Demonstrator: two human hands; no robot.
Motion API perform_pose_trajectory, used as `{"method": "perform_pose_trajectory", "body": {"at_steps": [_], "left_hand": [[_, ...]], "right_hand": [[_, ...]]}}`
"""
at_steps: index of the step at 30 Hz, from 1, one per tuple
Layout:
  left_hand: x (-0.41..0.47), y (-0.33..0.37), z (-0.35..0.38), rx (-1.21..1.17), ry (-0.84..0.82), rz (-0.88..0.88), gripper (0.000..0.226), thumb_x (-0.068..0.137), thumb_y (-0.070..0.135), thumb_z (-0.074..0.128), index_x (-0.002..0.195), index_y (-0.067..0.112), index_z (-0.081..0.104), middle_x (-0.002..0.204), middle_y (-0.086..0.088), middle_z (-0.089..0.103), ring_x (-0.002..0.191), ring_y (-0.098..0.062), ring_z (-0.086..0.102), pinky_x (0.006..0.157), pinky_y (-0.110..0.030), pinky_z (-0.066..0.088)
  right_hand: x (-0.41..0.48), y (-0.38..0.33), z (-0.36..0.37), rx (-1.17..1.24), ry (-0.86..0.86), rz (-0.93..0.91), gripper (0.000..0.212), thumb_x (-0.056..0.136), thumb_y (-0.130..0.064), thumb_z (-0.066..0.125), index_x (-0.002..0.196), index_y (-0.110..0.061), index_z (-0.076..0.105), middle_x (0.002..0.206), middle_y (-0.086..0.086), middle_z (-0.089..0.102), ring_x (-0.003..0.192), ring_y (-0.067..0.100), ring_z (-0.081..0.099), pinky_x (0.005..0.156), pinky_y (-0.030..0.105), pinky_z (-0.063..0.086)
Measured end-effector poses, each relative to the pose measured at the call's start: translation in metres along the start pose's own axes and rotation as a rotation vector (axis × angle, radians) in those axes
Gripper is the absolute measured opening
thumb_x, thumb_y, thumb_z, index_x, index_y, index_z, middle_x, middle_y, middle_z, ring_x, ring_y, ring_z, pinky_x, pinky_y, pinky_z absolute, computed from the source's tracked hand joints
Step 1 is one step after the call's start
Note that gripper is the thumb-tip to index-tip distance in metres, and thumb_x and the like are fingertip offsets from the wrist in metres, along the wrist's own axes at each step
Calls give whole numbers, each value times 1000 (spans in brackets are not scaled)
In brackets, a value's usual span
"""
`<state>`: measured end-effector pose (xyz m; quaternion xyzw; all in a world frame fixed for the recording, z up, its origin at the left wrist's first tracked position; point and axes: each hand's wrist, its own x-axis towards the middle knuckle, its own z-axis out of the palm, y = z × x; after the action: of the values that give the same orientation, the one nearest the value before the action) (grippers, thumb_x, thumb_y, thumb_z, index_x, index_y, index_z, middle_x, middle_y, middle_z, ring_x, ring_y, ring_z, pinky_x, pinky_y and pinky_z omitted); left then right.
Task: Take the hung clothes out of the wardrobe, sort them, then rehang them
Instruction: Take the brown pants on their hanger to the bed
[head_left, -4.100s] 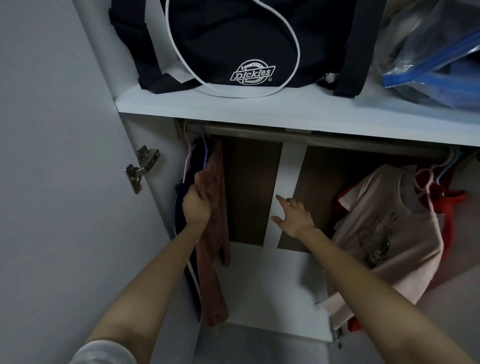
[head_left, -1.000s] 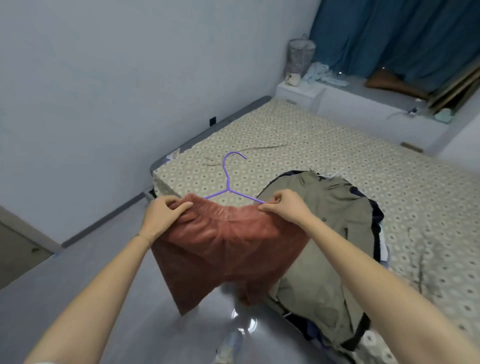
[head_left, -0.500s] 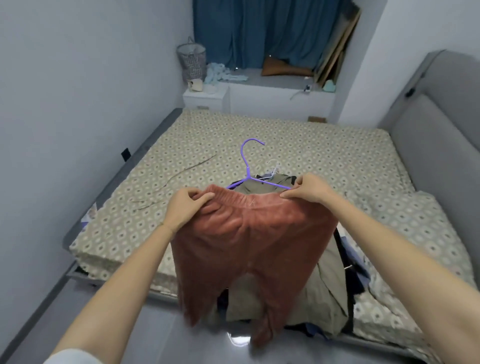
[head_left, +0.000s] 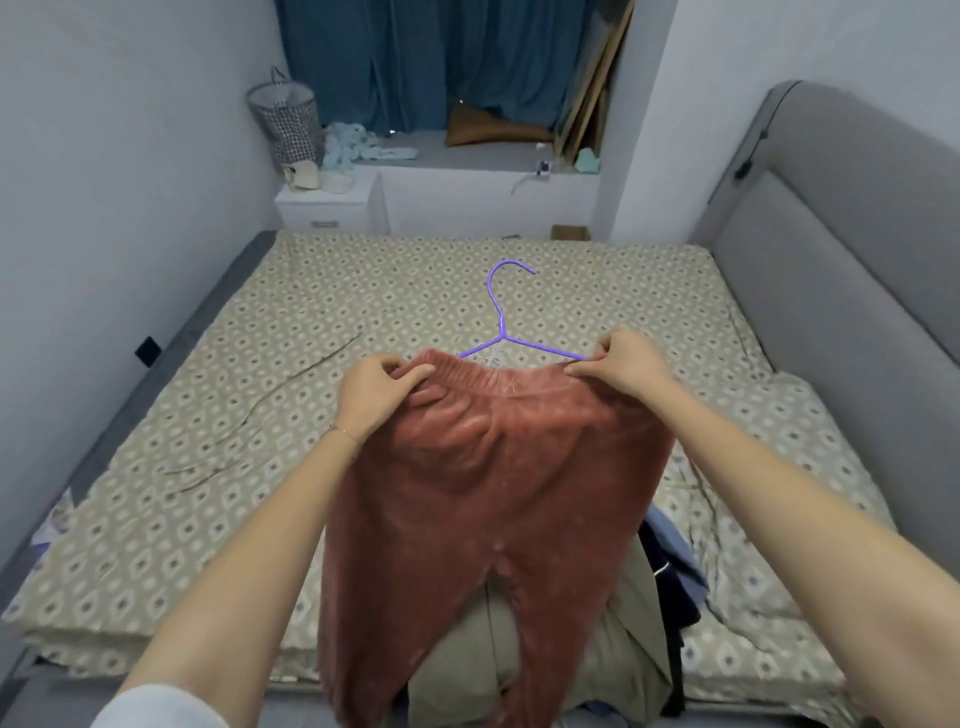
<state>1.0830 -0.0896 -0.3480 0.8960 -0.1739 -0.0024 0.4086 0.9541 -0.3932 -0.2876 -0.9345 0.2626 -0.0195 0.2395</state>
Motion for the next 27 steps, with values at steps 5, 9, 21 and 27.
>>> {"method": "perform_pose_trajectory", "body": {"at_steps": [5,9,21,27], "left_hand": [[53,-2,44,6,-21,-59,61,70,73,60,55,15,56,46,3,45,50,-12,41,54,-35,33],[83,-11,77,60,-68,-132,60,76,66,67,52,16,47,45,3,40,49,-14,39,54,-34,31],[121,-105,172,231,-154,-378,39,88,56,63,82,17,62,80,-5,68,82,-30,63,72,-38,43],[134,-150,212,310,-186,-382,35,91,49,62,98,15,65,95,-7,70,97,-32,63,88,-45,45]], "right_hand": [[72,25,6,-14,-35,15,45,69,-54,81,64,-16,56,62,-3,57,68,20,56,58,31,34],[121,47,31,4,-133,39,45,72,-51,80,63,-18,51,63,-4,55,69,20,54,59,31,34],[194,94,164,67,-326,-4,14,90,-24,66,82,-15,59,72,-2,58,78,25,59,70,35,45],[214,108,220,8,-341,25,10,94,-12,52,94,-11,62,83,5,64,80,28,59,72,38,46]]}}
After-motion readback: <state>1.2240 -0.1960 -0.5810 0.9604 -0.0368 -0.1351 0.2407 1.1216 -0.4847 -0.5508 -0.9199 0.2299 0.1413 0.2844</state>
